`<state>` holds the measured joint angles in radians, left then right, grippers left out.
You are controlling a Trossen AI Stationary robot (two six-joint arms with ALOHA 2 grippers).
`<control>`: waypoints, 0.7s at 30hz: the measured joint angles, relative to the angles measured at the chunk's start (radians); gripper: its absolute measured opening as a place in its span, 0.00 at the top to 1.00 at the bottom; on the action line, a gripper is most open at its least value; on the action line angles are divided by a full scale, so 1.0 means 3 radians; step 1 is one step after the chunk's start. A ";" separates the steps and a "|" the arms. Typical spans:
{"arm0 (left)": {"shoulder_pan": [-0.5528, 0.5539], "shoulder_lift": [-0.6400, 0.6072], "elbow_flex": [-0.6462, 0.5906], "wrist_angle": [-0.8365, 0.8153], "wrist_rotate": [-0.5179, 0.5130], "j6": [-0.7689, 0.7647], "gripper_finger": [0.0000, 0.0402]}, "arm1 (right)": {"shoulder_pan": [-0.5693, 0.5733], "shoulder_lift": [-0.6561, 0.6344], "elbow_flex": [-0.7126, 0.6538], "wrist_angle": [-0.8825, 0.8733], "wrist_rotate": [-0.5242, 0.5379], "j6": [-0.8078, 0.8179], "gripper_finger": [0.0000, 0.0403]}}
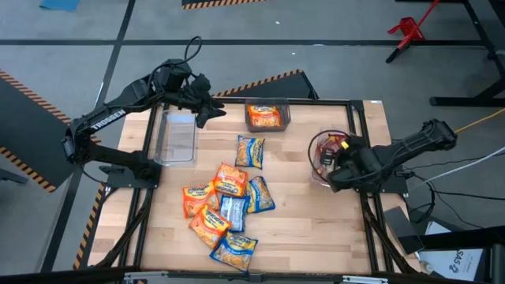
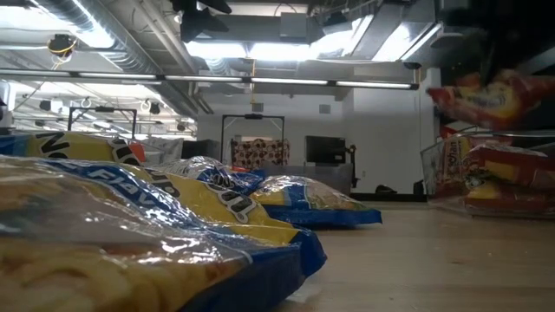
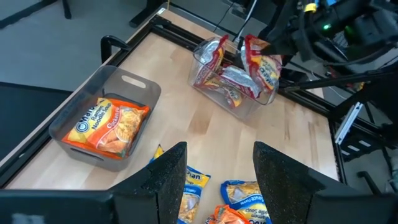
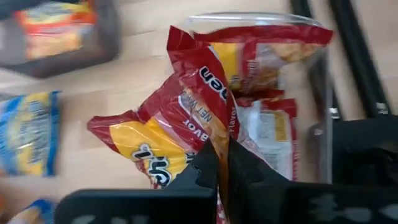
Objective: Sort Maruchan noodles
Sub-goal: Put the red noodle pack into the right transparent bin
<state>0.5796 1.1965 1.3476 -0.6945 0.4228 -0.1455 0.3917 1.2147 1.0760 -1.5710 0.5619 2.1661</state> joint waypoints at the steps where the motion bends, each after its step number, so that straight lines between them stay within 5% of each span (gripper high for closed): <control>1: -0.0001 0.0001 0.0000 -0.0001 -0.0011 0.0000 0.55 | -0.0031 0.0010 -0.0048 0.0013 -0.0037 0.0005 1.00; 9: 0.0000 0.0000 0.0000 0.0010 -0.0046 0.0000 0.55 | -0.0301 0.0005 -0.0267 0.0219 -0.0155 -0.0032 0.96; 17: 0.0000 0.0001 -0.0001 0.0011 -0.0048 0.0000 0.55 | -0.0347 0.0005 -0.0331 0.0124 -0.0552 -0.0180 0.69; 21: -0.0001 0.0000 -0.0001 0.0011 -0.0048 0.0000 0.55 | -0.0347 -0.0007 -0.0213 0.0182 -0.0319 -0.0306 0.59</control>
<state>0.5793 1.1966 1.3473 -0.6913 0.4084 -0.1455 0.2877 1.2126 1.0122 -1.5165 0.4663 2.0744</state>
